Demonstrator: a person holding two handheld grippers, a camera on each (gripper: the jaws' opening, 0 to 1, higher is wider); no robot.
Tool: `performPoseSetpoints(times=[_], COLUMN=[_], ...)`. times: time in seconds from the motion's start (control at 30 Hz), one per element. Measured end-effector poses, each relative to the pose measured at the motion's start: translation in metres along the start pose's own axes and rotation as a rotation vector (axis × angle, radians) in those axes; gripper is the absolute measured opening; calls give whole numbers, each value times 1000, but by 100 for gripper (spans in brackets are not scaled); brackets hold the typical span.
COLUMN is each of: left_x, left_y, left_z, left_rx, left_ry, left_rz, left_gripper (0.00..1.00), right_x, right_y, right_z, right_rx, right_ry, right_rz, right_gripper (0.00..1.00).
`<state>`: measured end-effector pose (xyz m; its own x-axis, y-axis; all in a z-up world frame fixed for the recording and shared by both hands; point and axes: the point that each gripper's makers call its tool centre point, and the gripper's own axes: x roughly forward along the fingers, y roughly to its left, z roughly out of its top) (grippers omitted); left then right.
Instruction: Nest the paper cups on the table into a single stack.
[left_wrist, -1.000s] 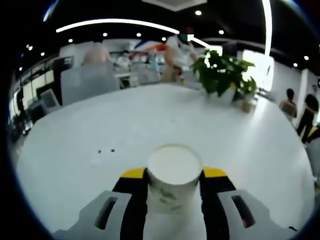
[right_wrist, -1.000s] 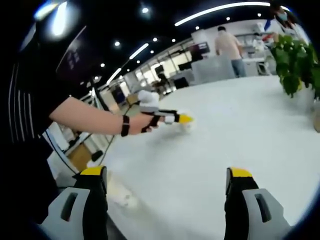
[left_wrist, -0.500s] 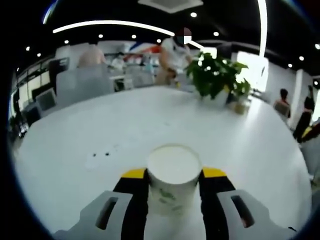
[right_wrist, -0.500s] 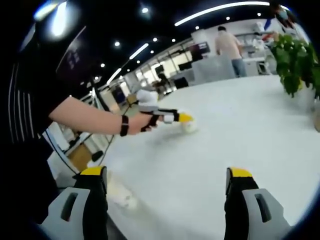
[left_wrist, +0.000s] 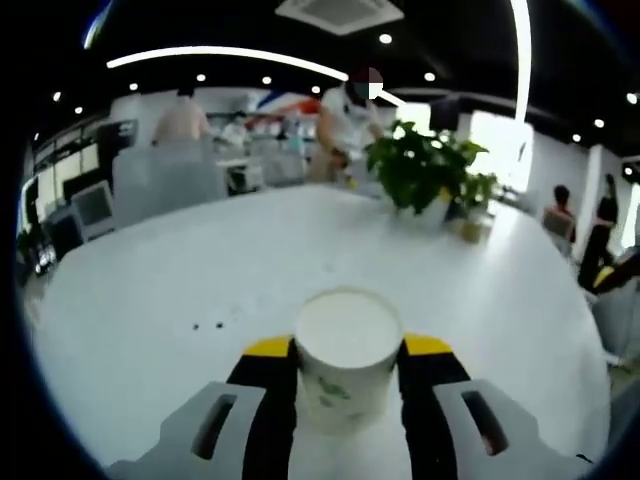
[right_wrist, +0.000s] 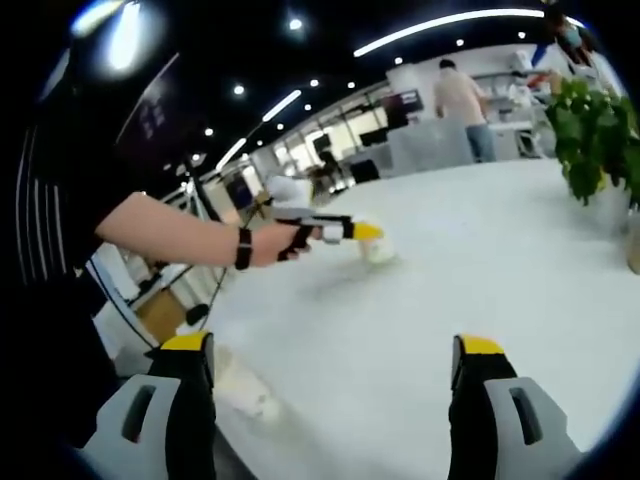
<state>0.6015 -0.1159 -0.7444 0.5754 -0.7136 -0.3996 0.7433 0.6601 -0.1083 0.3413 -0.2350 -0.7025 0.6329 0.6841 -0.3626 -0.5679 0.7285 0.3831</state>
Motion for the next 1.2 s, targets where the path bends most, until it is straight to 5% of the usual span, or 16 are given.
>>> performPoseSetpoints(times=[0.23, 0.73, 1.2], left_x=[-21, -66, -94], left_y=[-7, -53, -102], left_z=[22, 62, 66], left_rx=[10, 90, 125], left_ry=[-25, -65, -67], left_rz=[-8, -85, -169], left_gripper=[38, 38, 38], right_x=[-2, -15, -23], right_y=[11, 30, 38], right_z=[1, 8, 8], right_rx=[-3, -30, -46], right_ry=[-17, -57, -76], right_rz=[10, 28, 15], right_gripper=[96, 96, 96])
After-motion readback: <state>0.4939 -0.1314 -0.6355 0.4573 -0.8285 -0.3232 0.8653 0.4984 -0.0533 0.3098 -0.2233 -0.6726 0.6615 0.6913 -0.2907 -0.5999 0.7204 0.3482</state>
